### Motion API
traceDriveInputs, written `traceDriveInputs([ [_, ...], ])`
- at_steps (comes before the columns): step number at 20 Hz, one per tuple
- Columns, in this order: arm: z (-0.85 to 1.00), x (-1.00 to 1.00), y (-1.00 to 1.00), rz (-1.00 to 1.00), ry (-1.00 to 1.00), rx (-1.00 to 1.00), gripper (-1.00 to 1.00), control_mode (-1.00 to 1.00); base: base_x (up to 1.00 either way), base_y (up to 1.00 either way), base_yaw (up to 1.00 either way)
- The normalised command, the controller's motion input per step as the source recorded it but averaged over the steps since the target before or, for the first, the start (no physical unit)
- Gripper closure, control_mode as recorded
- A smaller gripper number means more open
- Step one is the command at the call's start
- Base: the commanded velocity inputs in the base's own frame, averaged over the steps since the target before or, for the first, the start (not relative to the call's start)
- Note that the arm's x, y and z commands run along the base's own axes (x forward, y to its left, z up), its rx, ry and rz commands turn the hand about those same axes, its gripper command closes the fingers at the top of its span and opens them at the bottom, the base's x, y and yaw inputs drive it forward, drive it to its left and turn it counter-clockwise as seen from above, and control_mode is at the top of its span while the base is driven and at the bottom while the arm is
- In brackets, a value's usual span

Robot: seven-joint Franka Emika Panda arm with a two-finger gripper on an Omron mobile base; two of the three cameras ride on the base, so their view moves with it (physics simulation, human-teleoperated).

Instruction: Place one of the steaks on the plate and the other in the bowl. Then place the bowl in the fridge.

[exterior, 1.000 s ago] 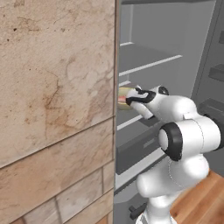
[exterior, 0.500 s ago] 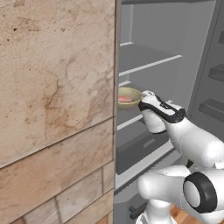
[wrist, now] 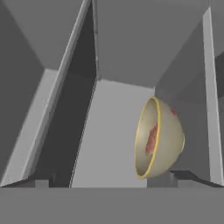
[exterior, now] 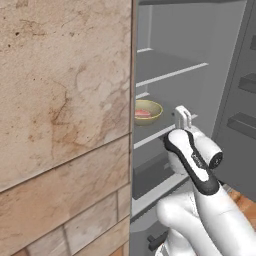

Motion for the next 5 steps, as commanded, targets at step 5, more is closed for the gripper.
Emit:
traceDriveInputs([
  [5, 1.00, -1.00, -0.28, 0.00, 0.18, 0.15, -1.00, -1.00, 0.00, 0.00, 0.00],
])
